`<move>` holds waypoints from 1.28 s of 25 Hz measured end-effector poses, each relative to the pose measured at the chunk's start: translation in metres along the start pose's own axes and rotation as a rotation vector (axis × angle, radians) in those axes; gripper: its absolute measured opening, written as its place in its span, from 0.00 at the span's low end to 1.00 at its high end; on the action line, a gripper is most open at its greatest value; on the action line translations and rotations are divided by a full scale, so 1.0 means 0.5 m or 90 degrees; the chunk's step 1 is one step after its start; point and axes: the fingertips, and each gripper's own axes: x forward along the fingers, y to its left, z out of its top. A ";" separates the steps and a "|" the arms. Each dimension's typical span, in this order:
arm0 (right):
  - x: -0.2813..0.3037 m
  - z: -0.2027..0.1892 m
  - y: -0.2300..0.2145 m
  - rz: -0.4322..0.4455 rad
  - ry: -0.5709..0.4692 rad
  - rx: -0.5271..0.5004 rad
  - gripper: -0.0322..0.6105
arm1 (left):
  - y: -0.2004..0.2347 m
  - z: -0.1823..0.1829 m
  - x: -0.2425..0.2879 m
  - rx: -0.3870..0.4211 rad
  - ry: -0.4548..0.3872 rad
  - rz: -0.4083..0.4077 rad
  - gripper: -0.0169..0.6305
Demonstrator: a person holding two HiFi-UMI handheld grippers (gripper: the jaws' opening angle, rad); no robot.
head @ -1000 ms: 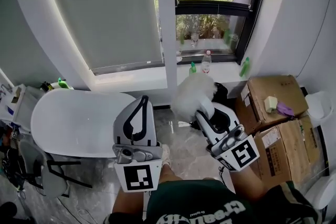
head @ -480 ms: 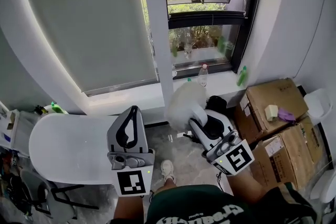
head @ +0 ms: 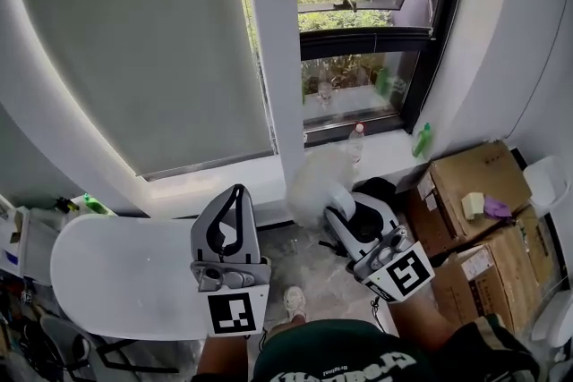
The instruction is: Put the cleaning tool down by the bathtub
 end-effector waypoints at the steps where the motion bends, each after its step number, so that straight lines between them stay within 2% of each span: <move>1: 0.016 -0.005 -0.006 -0.001 0.002 0.001 0.19 | 0.011 -0.009 0.013 -0.001 0.001 -0.002 0.04; 15: 0.214 -0.068 -0.075 -0.026 0.014 -0.006 0.19 | 0.146 -0.120 0.159 -0.016 -0.006 -0.021 0.04; 27: 0.309 -0.092 -0.096 -0.042 0.017 -0.021 0.19 | 0.210 -0.179 0.215 -0.033 -0.010 -0.037 0.04; 32: 0.337 -0.094 -0.093 -0.038 0.005 0.008 0.19 | 0.224 -0.201 0.214 -0.039 -0.005 -0.045 0.04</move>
